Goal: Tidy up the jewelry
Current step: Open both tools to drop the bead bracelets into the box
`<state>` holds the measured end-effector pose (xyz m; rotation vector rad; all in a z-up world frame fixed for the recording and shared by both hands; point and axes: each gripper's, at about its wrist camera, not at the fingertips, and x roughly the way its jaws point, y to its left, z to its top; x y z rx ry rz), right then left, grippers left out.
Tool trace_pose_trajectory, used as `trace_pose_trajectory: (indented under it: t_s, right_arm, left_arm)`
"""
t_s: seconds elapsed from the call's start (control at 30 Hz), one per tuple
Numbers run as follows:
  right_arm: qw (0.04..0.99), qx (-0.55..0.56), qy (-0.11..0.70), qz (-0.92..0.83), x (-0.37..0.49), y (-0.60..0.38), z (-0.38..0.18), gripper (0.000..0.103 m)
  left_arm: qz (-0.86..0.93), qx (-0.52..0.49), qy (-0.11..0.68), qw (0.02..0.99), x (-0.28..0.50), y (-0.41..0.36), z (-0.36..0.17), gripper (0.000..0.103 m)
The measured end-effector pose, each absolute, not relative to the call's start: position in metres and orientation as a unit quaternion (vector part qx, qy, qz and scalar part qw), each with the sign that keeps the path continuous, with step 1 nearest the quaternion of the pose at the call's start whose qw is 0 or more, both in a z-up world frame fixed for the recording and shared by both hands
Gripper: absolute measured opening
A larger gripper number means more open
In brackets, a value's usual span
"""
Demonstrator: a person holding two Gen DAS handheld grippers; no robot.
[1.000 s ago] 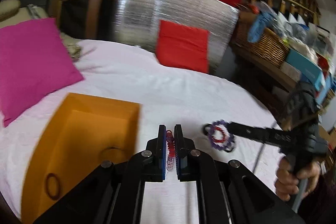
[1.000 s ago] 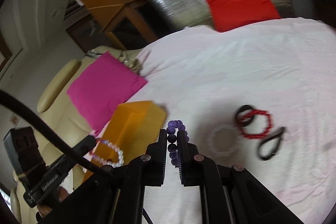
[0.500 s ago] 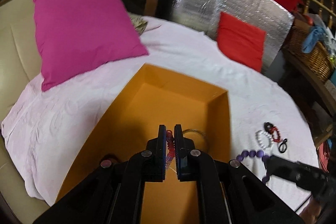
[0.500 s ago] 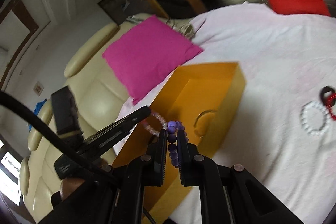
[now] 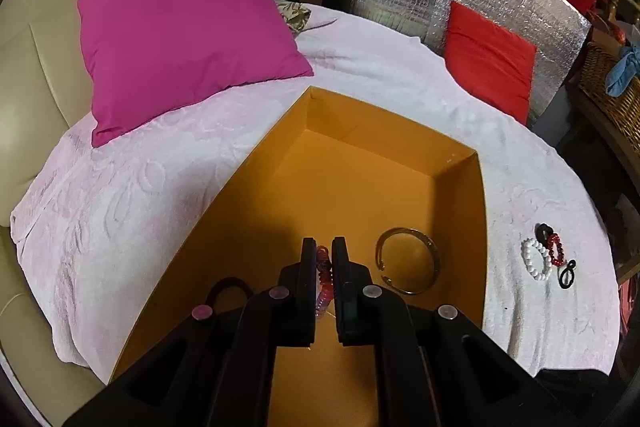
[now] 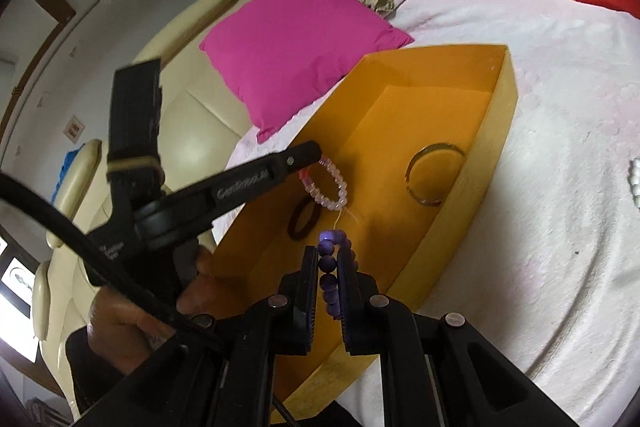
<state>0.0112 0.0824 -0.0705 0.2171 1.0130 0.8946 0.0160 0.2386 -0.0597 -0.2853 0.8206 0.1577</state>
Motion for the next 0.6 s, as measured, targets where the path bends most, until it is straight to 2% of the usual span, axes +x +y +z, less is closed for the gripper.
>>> trace_pose_trajectory:
  t_s: [0.2,0.33,0.6]
  right_arm:
    - [0.771,0.109,0.46,0.426,0.007,0.077,-0.061,0.014]
    - [0.784,0.113,0.452,0.411,0.013,0.063,-0.058,0.014]
    - [0.801,0.14,0.451,0.368,0.03,0.019,-0.054,0.014]
  left_arm:
    - [0.088,-0.131,0.396,0.905,0.016,0.24,-0.059,0.009]
    - [0.092,-0.116,0.393,0.908,0.018,0.232,-0.057,0.014]
    - [0.078,-0.083,0.371,0.922,0.025,0.194,-0.044,0.015]
